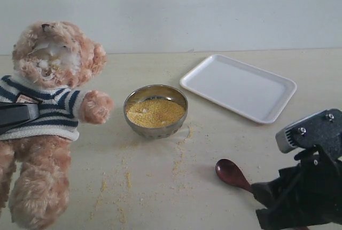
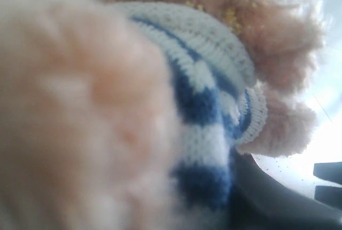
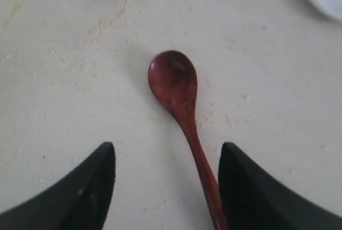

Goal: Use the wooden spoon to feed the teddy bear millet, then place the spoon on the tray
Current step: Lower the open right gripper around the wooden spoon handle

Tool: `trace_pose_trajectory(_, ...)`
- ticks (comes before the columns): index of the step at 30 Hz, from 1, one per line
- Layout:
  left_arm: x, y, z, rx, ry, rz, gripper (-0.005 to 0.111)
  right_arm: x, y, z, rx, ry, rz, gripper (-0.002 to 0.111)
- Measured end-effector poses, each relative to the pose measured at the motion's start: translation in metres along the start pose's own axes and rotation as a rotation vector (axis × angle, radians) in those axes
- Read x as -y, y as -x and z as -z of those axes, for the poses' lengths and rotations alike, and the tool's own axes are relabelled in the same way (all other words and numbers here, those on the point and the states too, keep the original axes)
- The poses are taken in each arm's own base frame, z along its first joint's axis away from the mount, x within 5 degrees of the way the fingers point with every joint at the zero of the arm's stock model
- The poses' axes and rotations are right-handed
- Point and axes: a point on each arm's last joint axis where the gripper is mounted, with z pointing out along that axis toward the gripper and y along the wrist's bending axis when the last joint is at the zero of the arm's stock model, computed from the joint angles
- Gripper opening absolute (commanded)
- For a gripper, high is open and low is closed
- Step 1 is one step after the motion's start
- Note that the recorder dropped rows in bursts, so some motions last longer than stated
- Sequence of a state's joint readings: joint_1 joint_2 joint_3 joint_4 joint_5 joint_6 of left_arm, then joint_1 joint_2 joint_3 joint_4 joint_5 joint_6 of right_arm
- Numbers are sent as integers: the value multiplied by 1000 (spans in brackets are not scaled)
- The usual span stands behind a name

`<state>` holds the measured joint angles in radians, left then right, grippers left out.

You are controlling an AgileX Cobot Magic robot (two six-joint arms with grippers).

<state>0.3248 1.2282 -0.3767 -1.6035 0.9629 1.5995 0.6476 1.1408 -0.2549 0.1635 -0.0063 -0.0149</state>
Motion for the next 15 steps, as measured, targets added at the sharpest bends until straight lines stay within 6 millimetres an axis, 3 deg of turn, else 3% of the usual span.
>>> trace_pose_trajectory(7, 0, 0, 0, 0, -4, 0, 5, 11, -51, -10, -71, -54, -86, 57)
trace_pose_trajectory(15, 1, 0, 0, 0, -6, 0, 5, 14, -54, -9, 22, -64, -79, 57)
